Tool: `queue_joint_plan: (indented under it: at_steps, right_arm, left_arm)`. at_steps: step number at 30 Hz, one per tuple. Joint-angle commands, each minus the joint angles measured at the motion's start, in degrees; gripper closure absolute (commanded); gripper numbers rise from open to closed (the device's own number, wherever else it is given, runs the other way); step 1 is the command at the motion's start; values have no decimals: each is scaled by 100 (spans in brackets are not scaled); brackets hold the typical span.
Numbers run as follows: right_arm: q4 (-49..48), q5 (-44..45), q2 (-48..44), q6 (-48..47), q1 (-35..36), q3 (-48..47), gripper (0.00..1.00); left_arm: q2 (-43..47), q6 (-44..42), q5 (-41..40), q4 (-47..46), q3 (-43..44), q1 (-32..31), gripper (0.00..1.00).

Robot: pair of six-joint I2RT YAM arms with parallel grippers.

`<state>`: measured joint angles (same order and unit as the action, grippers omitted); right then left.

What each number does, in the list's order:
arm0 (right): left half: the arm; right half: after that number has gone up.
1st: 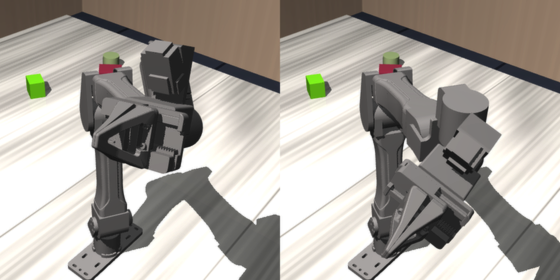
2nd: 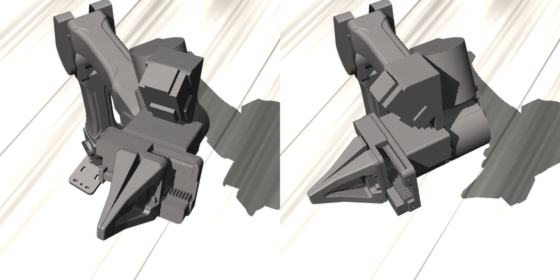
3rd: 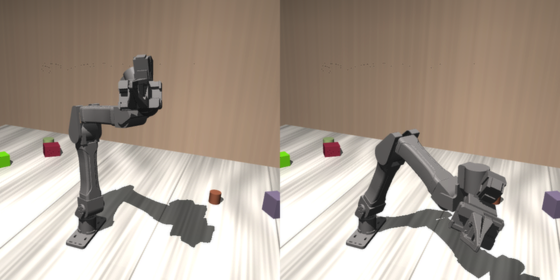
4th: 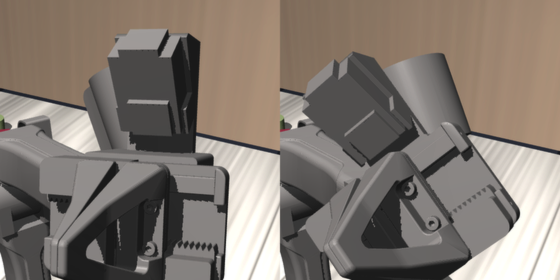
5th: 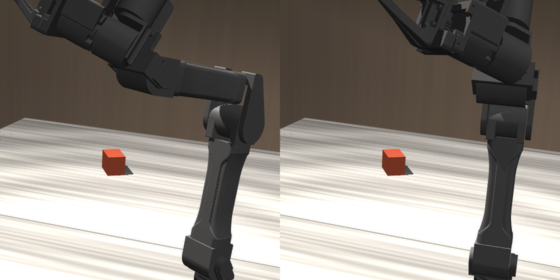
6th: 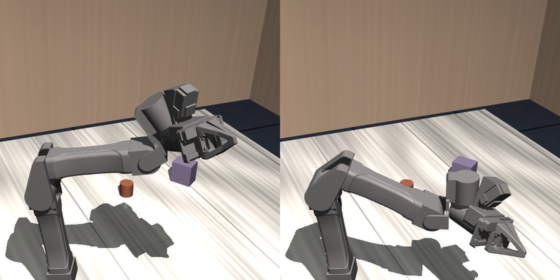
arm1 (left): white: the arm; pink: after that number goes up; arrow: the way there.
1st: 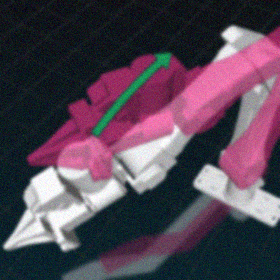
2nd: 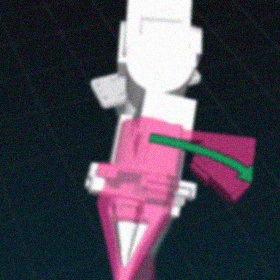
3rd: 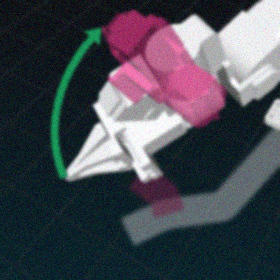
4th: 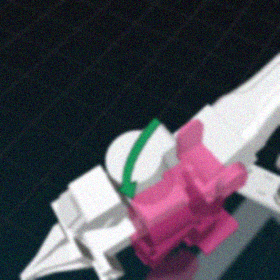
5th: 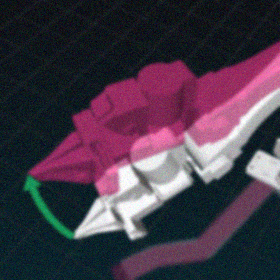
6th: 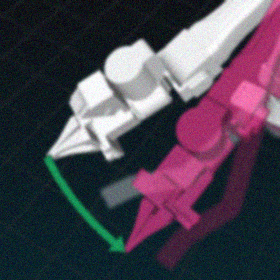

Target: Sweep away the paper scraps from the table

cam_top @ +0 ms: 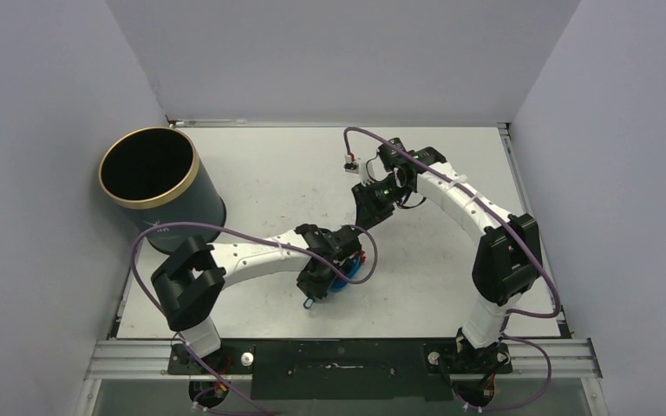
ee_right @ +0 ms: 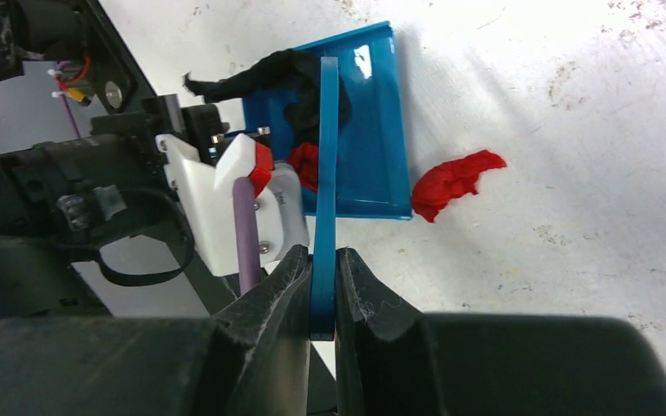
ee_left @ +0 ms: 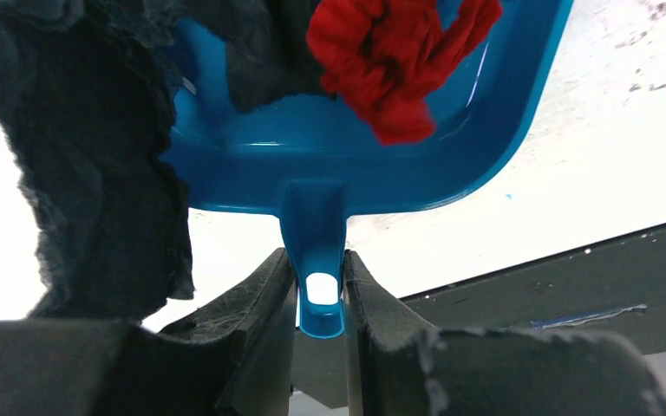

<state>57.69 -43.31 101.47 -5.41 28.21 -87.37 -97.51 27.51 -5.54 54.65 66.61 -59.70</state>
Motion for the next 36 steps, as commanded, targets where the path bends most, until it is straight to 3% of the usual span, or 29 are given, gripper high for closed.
queue_joint_plan:
  at_steps: [1, 9, 14, 23, 31, 36]
  right_arm:
    - [50, -535, -379, 20, -48, -214, 95]
    - [244, -85, -328, -168, -564, -809, 95]
    - [279, 889, -524, -596, -701, -1026, 95]
    - [-221, 2434, -804, -773, -646, -280, 95]
    - [-618, 2383, -690, -598, -47, 726, 95]
    - [-414, 1299, -442, -589, 349, 786, 95]
  left_arm:
    - [302, 98, -256, -500, -9, -69, 100]
    - [430, 87, -431, -447, -2, -147, 100]
    - [458, 219, -182, 238, 111, -279, 100]
    - [249, 301, 295, 805, 57, -820, 100]
    - [-317, 86, 552, 793, 439, -833, 100]
    - [-855, -109, 665, 767, 884, -796, 100]
